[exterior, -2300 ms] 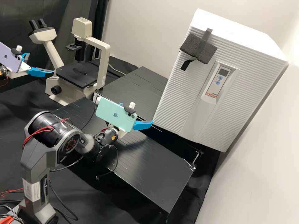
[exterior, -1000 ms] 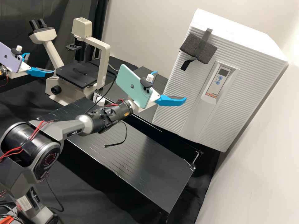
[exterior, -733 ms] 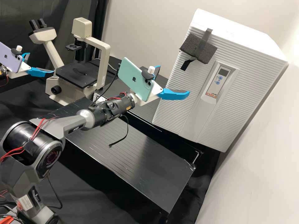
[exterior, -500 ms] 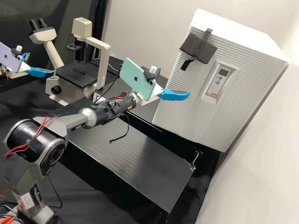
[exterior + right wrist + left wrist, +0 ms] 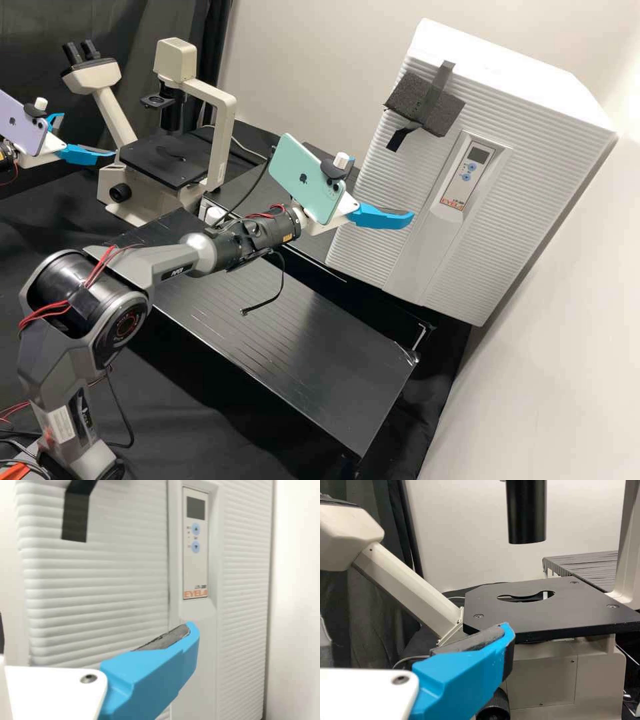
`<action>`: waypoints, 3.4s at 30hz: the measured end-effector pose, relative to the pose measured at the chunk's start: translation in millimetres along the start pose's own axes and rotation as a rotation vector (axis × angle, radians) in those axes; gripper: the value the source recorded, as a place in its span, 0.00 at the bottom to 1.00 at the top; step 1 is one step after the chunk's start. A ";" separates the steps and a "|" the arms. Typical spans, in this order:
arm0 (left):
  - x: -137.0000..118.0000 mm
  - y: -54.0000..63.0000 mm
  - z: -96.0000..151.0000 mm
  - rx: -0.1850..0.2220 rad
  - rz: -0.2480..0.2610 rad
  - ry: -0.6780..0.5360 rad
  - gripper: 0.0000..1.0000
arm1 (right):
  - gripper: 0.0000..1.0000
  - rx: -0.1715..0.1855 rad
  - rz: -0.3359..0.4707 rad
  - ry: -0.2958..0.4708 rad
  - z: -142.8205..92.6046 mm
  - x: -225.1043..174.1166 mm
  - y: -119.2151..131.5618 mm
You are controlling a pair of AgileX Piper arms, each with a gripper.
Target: Open the incubator door.
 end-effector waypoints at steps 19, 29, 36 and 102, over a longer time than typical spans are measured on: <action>0.0 0.0 0.0 0.000 0.000 0.000 1.00 | 0.00 0.030 -0.002 0.003 1.5 -0.1 -0.1; 0.0 0.0 0.0 0.000 0.000 0.000 1.00 | 0.00 0.029 -0.010 -0.003 2.0 -0.1 -0.7; 0.0 0.0 0.0 0.000 0.000 0.000 1.00 | 0.00 0.029 -0.023 -0.007 2.3 -0.2 -1.9; 0.0 0.0 0.0 0.000 0.000 0.000 1.00 | 1.00 -0.029 0.033 -0.051 41.1 -87.4 66.2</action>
